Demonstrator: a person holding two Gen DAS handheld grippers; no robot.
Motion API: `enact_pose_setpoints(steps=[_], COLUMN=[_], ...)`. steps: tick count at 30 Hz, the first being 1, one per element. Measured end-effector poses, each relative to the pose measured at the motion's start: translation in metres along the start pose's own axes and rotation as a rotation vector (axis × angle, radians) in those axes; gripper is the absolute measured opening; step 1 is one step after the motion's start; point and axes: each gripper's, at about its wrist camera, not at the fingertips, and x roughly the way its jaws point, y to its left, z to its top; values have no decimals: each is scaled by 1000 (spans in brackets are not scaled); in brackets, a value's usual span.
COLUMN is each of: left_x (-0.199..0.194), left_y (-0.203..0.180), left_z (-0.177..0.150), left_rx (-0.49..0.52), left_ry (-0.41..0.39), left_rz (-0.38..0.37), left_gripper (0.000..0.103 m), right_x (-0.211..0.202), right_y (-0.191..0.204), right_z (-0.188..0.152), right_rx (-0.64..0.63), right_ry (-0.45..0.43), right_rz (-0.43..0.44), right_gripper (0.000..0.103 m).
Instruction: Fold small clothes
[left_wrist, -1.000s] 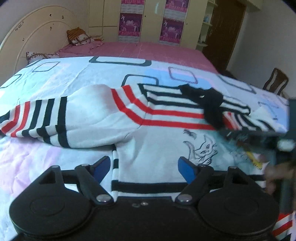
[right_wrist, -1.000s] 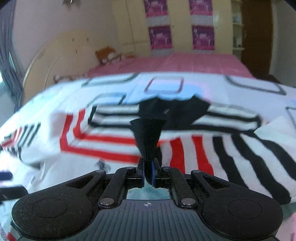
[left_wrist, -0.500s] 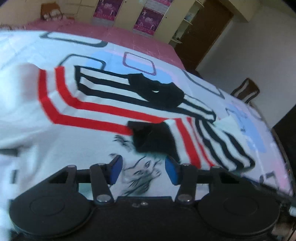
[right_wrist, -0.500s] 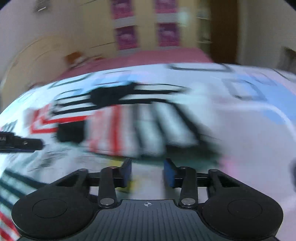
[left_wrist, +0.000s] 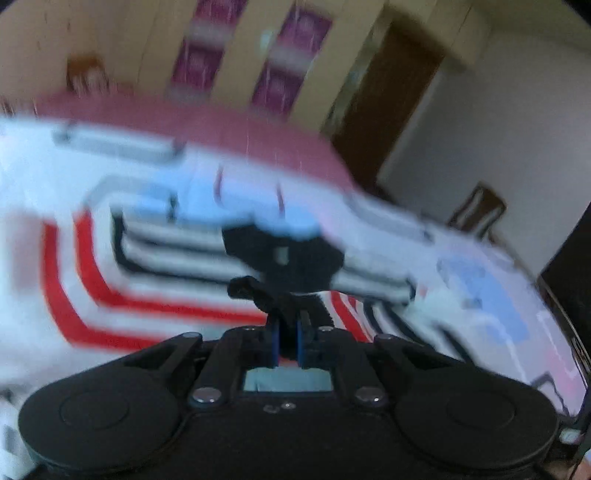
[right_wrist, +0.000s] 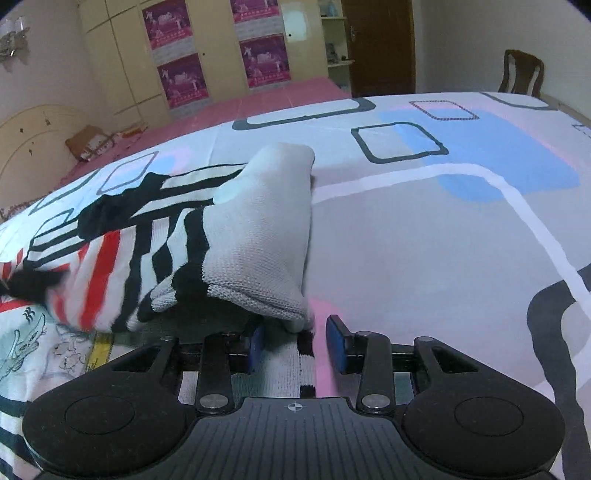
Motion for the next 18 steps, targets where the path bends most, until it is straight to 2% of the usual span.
enact_pose_setpoints(steps=[2, 4, 5, 7, 13, 15, 16, 17, 18], left_x=[-14, 0, 7, 15, 11, 9, 2, -5, -15], left_y=[8, 27, 35, 40, 42, 43, 42, 42, 39], left_z=[-2, -11, -16, -25, -34, -36, -35, -35, -36], left_rx=[51, 51, 32, 37, 10, 34, 46, 70, 105], left_ry=[-60, 22, 61, 87, 79, 101, 99, 78, 40], left_rz=[72, 120, 126, 143, 136, 147, 184, 233, 268], left_gripper=[8, 8, 8, 8, 8, 20, 30, 34, 36], right_x=[1, 1, 2, 3, -6, -27, -38, -45, -48], right_y=[-1, 1, 2, 4, 2, -1, 0, 2, 6], right_z=[0, 1, 1, 1, 3, 4, 4, 5, 7], right_rx=[-3, -16, -28, -45, -58, -40, -37, -46, -60], right_ry=[1, 7, 10, 15, 20, -28, -57, -80, -87], right_rz=[1, -3, -8, -15, 10, 65, 88, 110, 126], right_gripper=[38, 38, 38, 38, 38, 37, 37, 29, 12])
